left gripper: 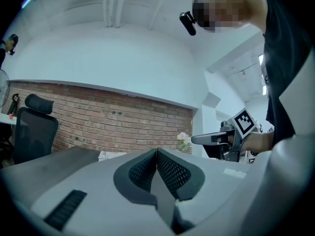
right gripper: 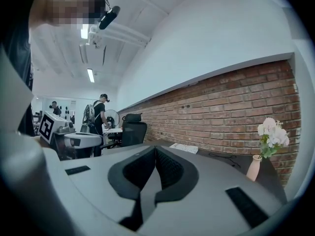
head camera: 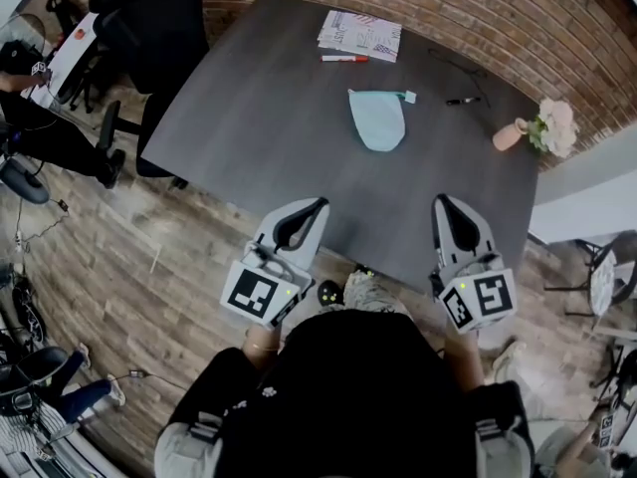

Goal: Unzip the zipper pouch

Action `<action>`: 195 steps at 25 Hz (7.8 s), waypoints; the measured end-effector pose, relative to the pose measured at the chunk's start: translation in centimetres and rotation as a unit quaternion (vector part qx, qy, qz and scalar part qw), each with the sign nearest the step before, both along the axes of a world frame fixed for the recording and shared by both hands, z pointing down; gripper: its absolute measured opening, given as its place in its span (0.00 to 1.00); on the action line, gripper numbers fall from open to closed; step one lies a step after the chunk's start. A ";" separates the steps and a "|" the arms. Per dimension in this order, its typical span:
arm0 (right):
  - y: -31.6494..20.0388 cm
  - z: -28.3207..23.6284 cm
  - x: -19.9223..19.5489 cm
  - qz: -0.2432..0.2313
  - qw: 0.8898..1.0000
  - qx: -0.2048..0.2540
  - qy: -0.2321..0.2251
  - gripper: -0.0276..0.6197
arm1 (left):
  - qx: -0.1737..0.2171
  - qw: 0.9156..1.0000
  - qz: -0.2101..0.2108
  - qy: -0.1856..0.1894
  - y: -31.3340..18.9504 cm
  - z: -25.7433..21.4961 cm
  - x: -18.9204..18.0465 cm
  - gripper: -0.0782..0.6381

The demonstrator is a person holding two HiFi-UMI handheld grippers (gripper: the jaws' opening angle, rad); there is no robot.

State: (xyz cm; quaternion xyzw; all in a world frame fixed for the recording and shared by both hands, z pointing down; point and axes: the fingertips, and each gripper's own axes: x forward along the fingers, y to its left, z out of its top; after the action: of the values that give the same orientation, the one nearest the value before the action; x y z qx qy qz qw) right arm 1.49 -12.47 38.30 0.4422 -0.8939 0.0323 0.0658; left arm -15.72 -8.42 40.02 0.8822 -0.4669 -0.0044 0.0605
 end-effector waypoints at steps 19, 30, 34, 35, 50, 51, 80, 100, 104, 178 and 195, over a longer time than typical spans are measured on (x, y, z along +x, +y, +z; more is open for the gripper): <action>-10.4 0.5 3.7 -0.015 1.000 0.003 0.002 0.06 | -0.003 1.000 -0.015 -0.009 -10.7 0.0 4.2 0.12; -17.4 5.4 3.0 -0.032 0.999 -0.033 0.022 0.07 | -0.015 0.999 -0.033 -0.021 -15.0 2.1 4.6 0.12; -20.6 8.5 2.2 -0.020 0.997 -0.063 0.034 0.08 | -0.032 0.999 -0.031 -0.019 -16.5 3.1 3.7 0.12; -21.5 9.2 2.0 -0.018 0.997 -0.071 0.036 0.08 | -0.038 0.999 -0.027 -0.019 -16.8 3.5 3.5 0.12; -31.8 21.1 -1.6 -0.004 0.979 -0.185 0.090 0.13 | -0.088 0.996 -0.022 -0.014 -21.7 7.3 -1.4 0.12; -32.3 21.8 -1.8 -0.005 0.977 -0.194 0.092 0.13 | -0.089 0.996 -0.022 -0.015 -22.0 7.4 -1.5 0.12; -32.9 28.5 -4.2 -0.036 0.943 -0.217 0.250 0.06 | -0.081 0.995 -0.049 -0.033 -23.0 5.6 -7.0 0.12; -25.1 8.8 -0.9 -0.008 0.977 -0.039 0.209 0.05 | -0.040 0.998 0.043 0.011 -22.7 2.7 -1.4 0.12; -22.4 5.1 -0.5 -0.023 0.977 -0.015 0.209 0.05 | -0.047 0.996 0.076 0.026 -23.1 3.0 0.6 0.12; -15.3 2.4 -8.1 -0.030 0.993 -0.044 0.106 0.15 | 0.164 0.877 0.196 -0.407 -19.8 4.2 10.2 0.13; -15.0 3.9 -6.8 -0.012 0.995 -0.081 0.065 0.07 | 0.199 0.839 0.197 -0.467 -19.4 5.0 10.0 0.13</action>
State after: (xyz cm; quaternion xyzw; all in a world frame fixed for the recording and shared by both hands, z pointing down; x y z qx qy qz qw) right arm -5.28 -27.50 42.17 0.4260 -0.8873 0.0745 0.1599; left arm -5.76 -27.78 44.99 0.8464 -0.2451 0.3271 -0.3413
